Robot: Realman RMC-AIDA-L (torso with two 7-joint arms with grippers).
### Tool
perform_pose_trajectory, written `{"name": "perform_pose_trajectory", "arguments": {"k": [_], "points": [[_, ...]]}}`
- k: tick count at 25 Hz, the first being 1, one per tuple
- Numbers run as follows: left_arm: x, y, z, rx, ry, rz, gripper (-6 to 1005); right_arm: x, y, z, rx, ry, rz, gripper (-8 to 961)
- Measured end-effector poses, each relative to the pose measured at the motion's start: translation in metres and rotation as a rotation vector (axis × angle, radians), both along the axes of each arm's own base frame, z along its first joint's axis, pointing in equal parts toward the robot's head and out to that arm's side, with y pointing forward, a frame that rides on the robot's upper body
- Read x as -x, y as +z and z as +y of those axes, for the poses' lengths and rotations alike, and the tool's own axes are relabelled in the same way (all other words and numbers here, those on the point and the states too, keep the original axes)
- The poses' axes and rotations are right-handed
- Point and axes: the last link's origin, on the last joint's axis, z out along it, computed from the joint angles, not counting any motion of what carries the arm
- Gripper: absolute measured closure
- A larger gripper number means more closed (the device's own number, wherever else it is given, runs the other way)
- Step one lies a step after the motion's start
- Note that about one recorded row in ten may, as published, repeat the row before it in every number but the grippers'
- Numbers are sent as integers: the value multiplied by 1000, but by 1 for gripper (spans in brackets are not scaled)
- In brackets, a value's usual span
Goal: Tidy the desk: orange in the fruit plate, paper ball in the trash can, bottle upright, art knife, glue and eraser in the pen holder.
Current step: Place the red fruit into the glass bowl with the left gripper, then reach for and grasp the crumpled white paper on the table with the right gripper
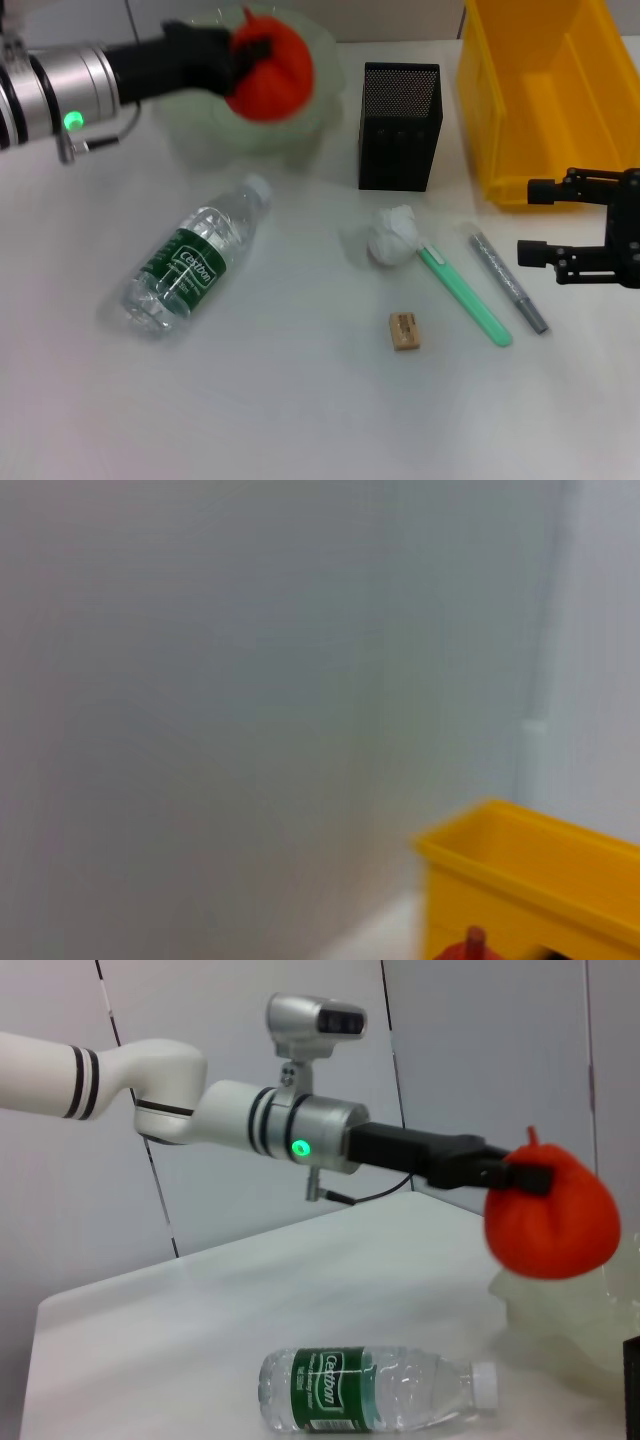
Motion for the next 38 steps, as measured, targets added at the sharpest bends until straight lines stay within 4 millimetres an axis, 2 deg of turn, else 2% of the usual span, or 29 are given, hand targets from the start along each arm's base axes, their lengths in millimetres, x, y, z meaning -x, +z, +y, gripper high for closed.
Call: {"name": "perform_pose_trajectory", "arguments": {"k": [1,3,7,13,22,28,31,34,35,36,37,38], "points": [[-1,6,11,-57,40,7,877,1,0,0,1,1,3,182],[0,6,18,-90,68,20,894,1,-1,1,1,3,5,183],[1,0,38,-167,168,75,922,2,-1,3,-9,4,14,183],[4,-6,45,-193,214,118,934,4,-1,5,-13,12,10,182],[6,-9,47,-202,243,120,754,7,-1,8,-16,25,6,182],[5,-8,47,-201,238,120,503,8,1,9,-21,24,0,183],[-3,-5,34,-138,148,36,433,11,5,12,-17,5,-10,182],[-3,-5,34,-138,148,36,363,21,11,16,12,-3,-51,182],[-6,9,5,-52,3,-53,340,27,12,17,36,-3,-78,182],[-3,15,-16,3,-68,-92,272,32,12,18,58,-6,-107,182],[-3,15,-16,3,-68,-92,203,39,12,19,82,-7,-150,182],[0,19,-34,49,-117,-123,135,44,12,19,101,-9,-189,182]]}}
